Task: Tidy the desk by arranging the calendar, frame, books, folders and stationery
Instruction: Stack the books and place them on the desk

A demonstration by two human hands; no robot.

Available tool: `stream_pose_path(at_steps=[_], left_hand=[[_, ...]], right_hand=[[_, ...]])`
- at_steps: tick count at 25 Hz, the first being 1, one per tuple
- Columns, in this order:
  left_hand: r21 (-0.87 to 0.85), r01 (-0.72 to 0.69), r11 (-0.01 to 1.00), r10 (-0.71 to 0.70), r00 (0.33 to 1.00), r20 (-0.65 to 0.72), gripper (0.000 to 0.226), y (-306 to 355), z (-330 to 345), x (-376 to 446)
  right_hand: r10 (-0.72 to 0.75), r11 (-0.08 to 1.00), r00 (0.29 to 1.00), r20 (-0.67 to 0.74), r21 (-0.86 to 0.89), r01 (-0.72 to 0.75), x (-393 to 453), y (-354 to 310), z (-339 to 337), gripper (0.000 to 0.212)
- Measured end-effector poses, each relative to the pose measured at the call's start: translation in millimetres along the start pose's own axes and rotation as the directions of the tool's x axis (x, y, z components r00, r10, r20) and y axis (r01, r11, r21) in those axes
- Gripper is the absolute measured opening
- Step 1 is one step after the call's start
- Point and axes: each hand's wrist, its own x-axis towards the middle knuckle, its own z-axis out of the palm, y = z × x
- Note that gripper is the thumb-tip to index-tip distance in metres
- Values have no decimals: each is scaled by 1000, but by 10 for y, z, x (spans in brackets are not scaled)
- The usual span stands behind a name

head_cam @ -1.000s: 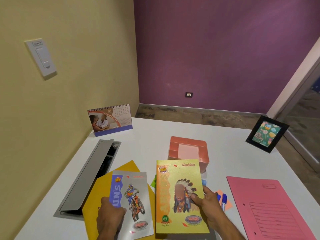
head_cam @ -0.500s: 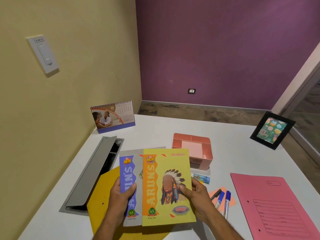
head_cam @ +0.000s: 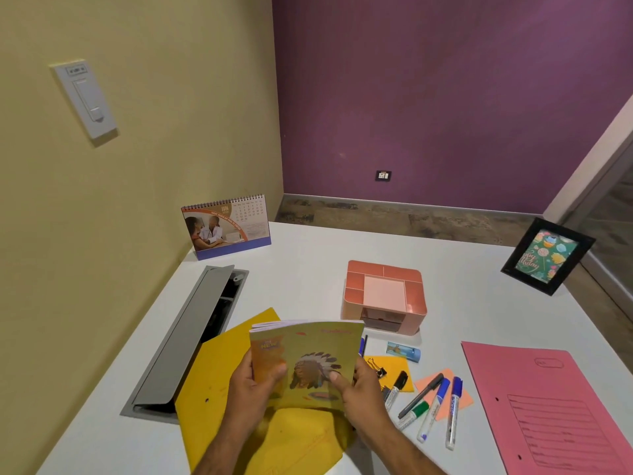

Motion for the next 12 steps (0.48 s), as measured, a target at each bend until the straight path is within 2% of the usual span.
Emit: stream_pose_path(at_steps=[3,6,12], left_hand=[[-21,4,1000,-5,999,-54,42,-79,-50,-2],[24,18,1000,-17,999,-32,51,-198,-104,-34],[274,65,960,-70,998,9,70,-371,-190,-9]], right_hand=[[11,998,1000,2,-58,-11,-29,30,95,41],[82,994,997,5,-67,-82,-35,123,138,46],[50,956,998,47,-291,-34,-24,191,155,51]])
